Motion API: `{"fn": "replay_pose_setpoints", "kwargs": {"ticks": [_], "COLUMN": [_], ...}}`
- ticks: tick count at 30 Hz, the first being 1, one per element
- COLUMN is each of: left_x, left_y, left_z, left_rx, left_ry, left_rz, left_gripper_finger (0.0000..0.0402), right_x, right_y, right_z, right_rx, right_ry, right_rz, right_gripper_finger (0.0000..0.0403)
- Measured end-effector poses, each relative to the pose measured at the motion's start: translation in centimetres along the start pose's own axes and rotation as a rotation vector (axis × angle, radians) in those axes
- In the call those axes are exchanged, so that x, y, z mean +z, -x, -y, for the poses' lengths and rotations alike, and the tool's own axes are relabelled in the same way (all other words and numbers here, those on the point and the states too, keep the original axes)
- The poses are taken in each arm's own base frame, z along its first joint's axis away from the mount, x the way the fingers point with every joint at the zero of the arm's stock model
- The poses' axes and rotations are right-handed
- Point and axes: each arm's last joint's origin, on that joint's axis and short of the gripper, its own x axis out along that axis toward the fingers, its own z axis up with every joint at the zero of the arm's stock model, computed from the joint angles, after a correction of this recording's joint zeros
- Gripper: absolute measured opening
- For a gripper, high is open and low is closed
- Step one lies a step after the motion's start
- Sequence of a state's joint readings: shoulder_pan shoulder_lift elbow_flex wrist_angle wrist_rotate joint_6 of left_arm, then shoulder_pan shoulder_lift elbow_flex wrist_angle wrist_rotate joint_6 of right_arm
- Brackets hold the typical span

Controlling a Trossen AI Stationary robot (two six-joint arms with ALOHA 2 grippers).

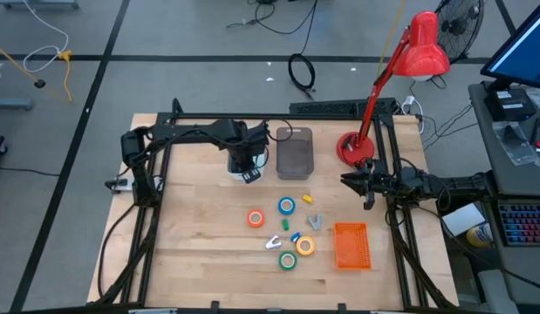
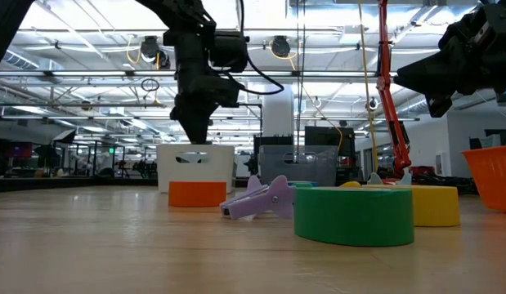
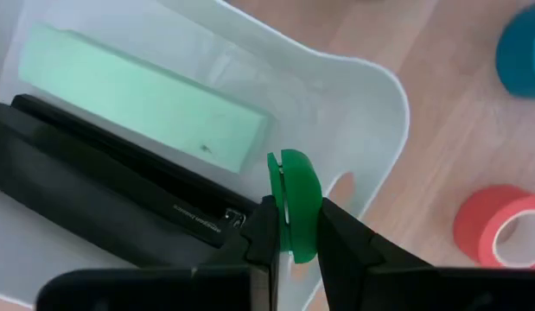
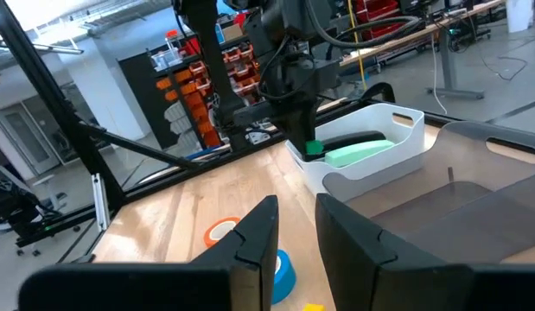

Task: Pick and place Stapler, Stapler remover, tape
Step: Put the bottom green stapler into the white bin

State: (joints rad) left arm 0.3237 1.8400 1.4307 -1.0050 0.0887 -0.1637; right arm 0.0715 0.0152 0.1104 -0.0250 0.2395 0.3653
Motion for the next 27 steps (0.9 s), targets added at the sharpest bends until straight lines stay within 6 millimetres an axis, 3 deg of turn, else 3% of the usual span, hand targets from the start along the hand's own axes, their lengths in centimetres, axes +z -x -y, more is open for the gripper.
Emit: {"fn": "replay_pose_setpoints", "kwargs": {"ticks": [19,27], "left_x": [0.06,-0.67], "left_y": [0.00,-0.98], "left_z": [0.02,0.23], "left_rx": [-0.009,-0.015], "left_ry": [-0.205,-0.270], "left_rz": [0.006,-0.030], "left_gripper_finger": [0.0051,0.0051], "right_x": [-0.01,-0.01], "right_y": [0.00,0.00], "right_z": [0.00,0.00], "right_rx": [0.000,0.000], "right_ry": [0.000,-0.001], "right_rz": [-0.001,-0.002], "right_gripper_finger": [0.0073,0.0073]}}
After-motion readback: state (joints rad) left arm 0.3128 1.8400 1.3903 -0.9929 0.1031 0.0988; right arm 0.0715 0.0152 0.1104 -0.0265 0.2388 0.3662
